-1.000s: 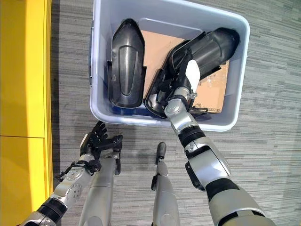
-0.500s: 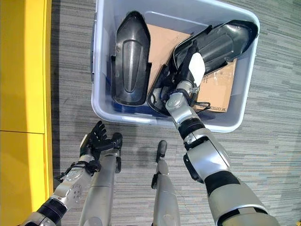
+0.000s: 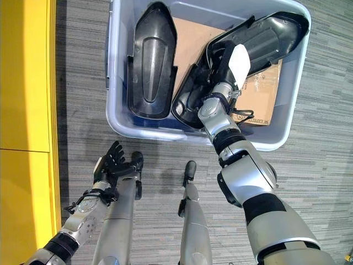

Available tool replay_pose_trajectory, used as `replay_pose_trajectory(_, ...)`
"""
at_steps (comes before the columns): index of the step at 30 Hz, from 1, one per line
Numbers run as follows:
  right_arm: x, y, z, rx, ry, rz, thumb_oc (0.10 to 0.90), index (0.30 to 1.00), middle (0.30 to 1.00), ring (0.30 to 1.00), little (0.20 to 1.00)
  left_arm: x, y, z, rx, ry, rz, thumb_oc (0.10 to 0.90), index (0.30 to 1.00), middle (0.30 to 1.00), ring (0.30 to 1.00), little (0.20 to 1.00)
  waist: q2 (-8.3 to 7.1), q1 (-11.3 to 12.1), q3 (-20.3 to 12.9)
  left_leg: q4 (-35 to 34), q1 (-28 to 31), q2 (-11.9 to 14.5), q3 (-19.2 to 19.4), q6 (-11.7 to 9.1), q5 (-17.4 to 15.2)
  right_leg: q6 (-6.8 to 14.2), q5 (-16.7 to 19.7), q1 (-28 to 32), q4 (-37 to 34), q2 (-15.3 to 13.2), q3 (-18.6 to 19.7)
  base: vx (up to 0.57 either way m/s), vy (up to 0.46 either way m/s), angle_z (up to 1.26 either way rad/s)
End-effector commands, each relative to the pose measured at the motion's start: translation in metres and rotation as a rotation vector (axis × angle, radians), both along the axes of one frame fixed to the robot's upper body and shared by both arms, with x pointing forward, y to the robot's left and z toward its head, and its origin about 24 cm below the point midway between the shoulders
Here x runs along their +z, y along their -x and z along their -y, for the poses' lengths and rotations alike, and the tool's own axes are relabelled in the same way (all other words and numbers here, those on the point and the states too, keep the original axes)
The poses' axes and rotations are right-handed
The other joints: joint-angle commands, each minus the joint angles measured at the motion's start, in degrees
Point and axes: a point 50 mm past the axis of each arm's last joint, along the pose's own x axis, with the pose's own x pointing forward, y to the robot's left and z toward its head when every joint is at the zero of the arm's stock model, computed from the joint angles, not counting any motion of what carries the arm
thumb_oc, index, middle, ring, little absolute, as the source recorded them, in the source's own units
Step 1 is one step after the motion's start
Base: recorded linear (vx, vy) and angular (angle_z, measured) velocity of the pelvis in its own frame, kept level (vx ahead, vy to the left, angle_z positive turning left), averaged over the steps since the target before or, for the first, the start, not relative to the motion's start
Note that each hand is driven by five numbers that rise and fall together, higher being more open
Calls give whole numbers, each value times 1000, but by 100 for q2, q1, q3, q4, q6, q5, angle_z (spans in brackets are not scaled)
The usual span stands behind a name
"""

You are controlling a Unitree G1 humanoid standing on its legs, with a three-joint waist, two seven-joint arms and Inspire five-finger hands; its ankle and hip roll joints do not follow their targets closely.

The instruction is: Move parts from the plastic box to the shelf.

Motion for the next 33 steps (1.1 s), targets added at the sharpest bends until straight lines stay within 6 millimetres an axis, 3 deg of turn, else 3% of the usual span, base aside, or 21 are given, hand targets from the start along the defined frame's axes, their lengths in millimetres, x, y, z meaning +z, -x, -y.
replay_pose_trajectory(1,-22,1,23,-30,-80,-100,400,300,300,300,300,12,7,17,-43,74,87,900,1000,1000,1000,1000,372,136,-14,-302,184,-58,-307,-124,-75,227,-589,465,703,-80,-311,0,0,0)
replay_pose_trajectory(10,-35,6,26,-49,14,-102,400,300,300,300,300,12,8,11,-54,42,89,900,1000,1000,1000,1000,286,149,-14,-539,674,-18,-295,-145,4,238,-544,910,541,-104,-316,0,0,0)
replay_pose_trajectory(18,-50,14,34,-33,65,-103,400,300,300,300,300,7,11,-4,-35,6,64,900,1000,1000,1000,1000,184,126,-45,-863,1559,38,-287,-182,127,226,-574,1620,432,-172,-309,4,-7,-1)
replay_pose_trajectory(27,-45,31,34,69,163,-11,400,300,300,300,300,-5,23,-27,13,-21,16,900,1000,1000,1000,1000,70,-43,-651,-1186,2227,162,-201,-225,193,235,-594,2056,269,-222,-282,50,-36,-6)
replay_pose_trajectory(33,-49,51,38,114,225,48,400,300,300,300,300,-16,34,-34,26,-28,-24,900,1000,1000,1000,1000,75,-157,-1078,-1528,2684,211,-108,-246,274,246,-647,2274,198,-256,-240,60,-43,-7)
